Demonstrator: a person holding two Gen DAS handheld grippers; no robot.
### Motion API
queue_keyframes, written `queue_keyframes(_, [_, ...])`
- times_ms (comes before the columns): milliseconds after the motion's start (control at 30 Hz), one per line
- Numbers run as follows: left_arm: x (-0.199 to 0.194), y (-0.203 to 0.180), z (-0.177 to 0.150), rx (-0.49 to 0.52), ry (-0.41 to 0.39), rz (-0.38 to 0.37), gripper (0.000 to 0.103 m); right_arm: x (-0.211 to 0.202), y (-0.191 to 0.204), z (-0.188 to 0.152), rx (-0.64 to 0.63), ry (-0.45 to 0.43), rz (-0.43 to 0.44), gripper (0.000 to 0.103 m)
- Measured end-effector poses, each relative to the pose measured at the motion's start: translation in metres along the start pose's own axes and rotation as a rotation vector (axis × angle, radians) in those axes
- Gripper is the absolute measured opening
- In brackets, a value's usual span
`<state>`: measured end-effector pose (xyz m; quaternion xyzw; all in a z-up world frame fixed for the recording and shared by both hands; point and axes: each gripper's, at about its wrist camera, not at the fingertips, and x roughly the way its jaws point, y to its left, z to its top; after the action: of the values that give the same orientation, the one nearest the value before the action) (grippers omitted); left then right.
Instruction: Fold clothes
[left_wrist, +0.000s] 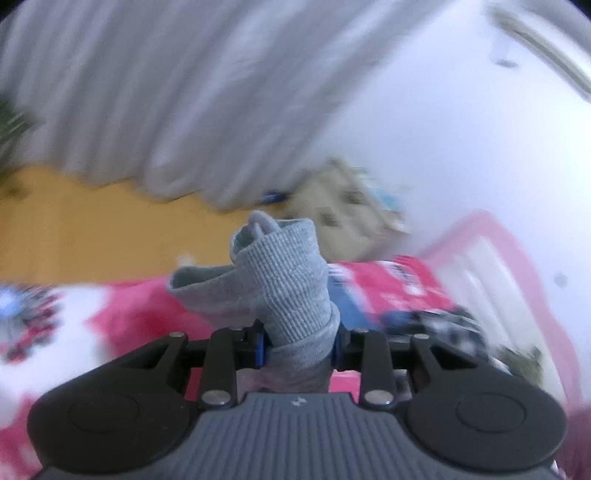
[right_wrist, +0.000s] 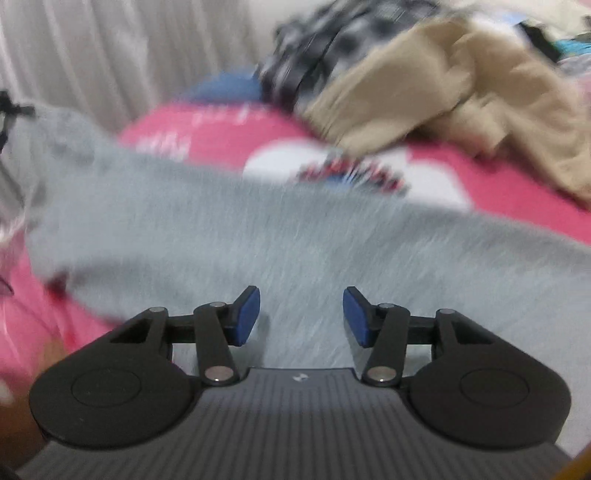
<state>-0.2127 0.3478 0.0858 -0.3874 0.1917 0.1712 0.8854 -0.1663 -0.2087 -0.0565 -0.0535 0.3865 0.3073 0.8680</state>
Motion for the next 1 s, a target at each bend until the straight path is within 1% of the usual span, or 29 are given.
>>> queue_keyframes(33, [-0.001,-0.021,-0.001,0.049,0.0,-0.045,0.032,0.001,-0.004,-0.001,-0.012,0.004,-0.03,0.051])
queue_keyframes(100, [-0.005,-0.064,-0.006,0.155,0.0,-0.131,0.032,0.024,-0.014,-0.014,-0.061,0.129,-0.09,0.056])
queue_keyframes(133, [-0.005,-0.087,-0.012,0.212,0.005,-0.18,0.032,0.024,-0.019,-0.021,-0.053,0.083,-0.068,0.057])
queue_keyframes(167, [-0.006,-0.109,-0.017,0.268,0.01,-0.228,0.032,0.021,-0.023,-0.017,-0.028,0.084,-0.055,0.058])
queue_keyframes(200, [-0.006,-0.129,-0.024,0.3,0.024,-0.28,0.032,0.018,-0.027,-0.013,-0.004,0.087,-0.042,0.057])
queue_keyframes(267, [0.002,-0.173,-0.044,0.368,0.076,-0.403,0.031,0.009,-0.036,-0.006,0.065,0.081,-0.025,0.058])
queue_keyframes(333, [0.015,-0.213,-0.071,0.425,0.159,-0.518,0.031,-0.005,-0.049,-0.002,0.151,0.031,-0.007,0.058])
queue_keyframes(400, [0.024,-0.248,-0.104,0.473,0.25,-0.61,0.032,-0.023,-0.069,-0.003,0.263,-0.033,0.018,0.058])
queue_keyframes(467, [0.039,-0.277,-0.15,0.525,0.368,-0.696,0.032,-0.041,-0.092,-0.009,0.397,-0.107,0.055,0.058])
queue_keyframes(500, [0.048,-0.284,-0.175,0.565,0.421,-0.72,0.032,-0.049,-0.105,-0.014,0.476,-0.149,0.081,0.058])
queue_keyframes(533, [0.057,-0.291,-0.2,0.605,0.475,-0.744,0.033,-0.049,-0.121,-0.026,0.583,-0.171,0.108,0.058])
queue_keyframes(567, [0.067,-0.296,-0.236,0.666,0.559,-0.751,0.035,-0.049,-0.137,-0.037,0.692,-0.193,0.136,0.059])
queue_keyframes(600, [0.082,-0.298,-0.274,0.735,0.67,-0.741,0.041,-0.049,-0.153,-0.048,0.8,-0.214,0.164,0.061])
queue_keyframes(633, [0.095,-0.291,-0.303,0.799,0.764,-0.709,0.043,-0.049,-0.169,-0.06,0.908,-0.236,0.192,0.062])
queue_keyframes(667, [0.109,-0.284,-0.339,0.877,0.874,-0.648,0.044,-0.042,-0.181,-0.077,1.012,-0.218,0.207,0.064])
queue_keyframes(700, [0.118,-0.276,-0.367,0.921,0.981,-0.623,0.048,-0.035,-0.193,-0.094,1.116,-0.198,0.221,0.06])
queue_keyframes(733, [0.118,-0.27,-0.383,0.928,1.03,-0.619,0.05,-0.034,-0.196,-0.1,1.146,-0.217,0.25,0.057])
queue_keyframes(767, [0.11,-0.264,-0.389,0.946,0.988,-0.63,0.051,-0.035,-0.2,-0.106,1.174,-0.237,0.28,0.057])
queue_keyframes(800, [0.102,-0.262,-0.39,0.979,0.935,-0.66,0.056,-0.035,-0.203,-0.112,1.202,-0.257,0.31,0.059])
queue_keyframes(833, [0.094,-0.261,-0.391,1.015,0.91,-0.693,0.06,-0.036,-0.206,-0.116,1.234,-0.27,0.34,0.059])
queue_keyframes(933, [0.088,-0.265,-0.383,1.059,0.896,-0.759,0.06,-0.039,-0.212,-0.117,1.281,-0.248,0.41,0.063])
queue_keyframes(1000, [0.085,-0.27,-0.375,1.054,0.889,-0.793,0.061,-0.04,-0.217,-0.116,1.286,-0.23,0.45,0.072])
